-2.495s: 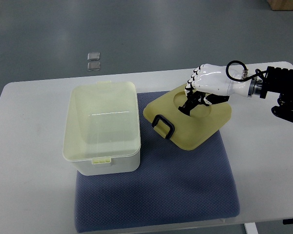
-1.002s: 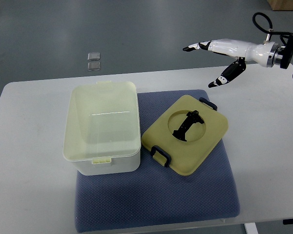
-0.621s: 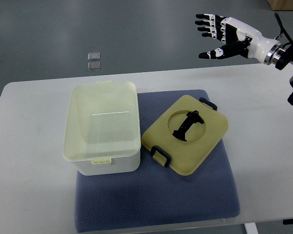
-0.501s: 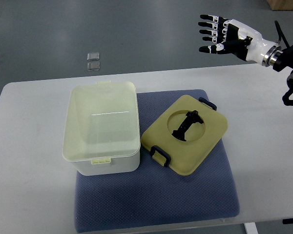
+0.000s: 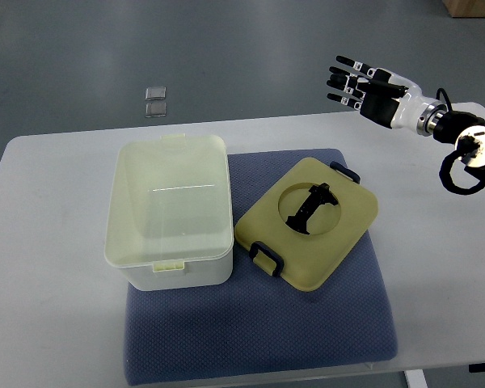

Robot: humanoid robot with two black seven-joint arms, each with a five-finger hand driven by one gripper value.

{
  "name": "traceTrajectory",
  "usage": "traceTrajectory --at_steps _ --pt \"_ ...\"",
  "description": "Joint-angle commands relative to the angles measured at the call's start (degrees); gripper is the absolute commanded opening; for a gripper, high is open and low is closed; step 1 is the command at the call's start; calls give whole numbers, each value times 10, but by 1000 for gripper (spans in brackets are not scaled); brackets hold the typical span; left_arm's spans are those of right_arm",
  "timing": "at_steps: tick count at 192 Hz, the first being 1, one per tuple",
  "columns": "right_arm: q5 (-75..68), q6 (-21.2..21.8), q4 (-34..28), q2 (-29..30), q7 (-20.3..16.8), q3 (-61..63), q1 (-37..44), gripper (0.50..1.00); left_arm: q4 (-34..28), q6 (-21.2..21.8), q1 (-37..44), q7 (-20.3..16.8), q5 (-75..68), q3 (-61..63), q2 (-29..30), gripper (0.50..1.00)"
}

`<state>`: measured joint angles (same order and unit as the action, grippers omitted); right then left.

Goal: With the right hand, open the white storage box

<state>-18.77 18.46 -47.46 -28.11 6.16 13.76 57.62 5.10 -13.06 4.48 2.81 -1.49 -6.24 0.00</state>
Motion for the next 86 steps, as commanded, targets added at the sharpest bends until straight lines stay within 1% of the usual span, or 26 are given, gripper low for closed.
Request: traceTrajectory --at_steps 1,25,58,86 --pt "-1 3 0 9 0 7 -13 936 0 1 0 0 0 0 0 1000" --pt "2 0 1 29 5 29 -32 936 0 1 0 0 0 0 0 1000" --pt "8 1 1 39 6 36 -45 936 0 0 0 0 0 0 0 1000" --pt "8 20 1 38 6 36 -45 936 0 0 0 0 0 0 0 1000"
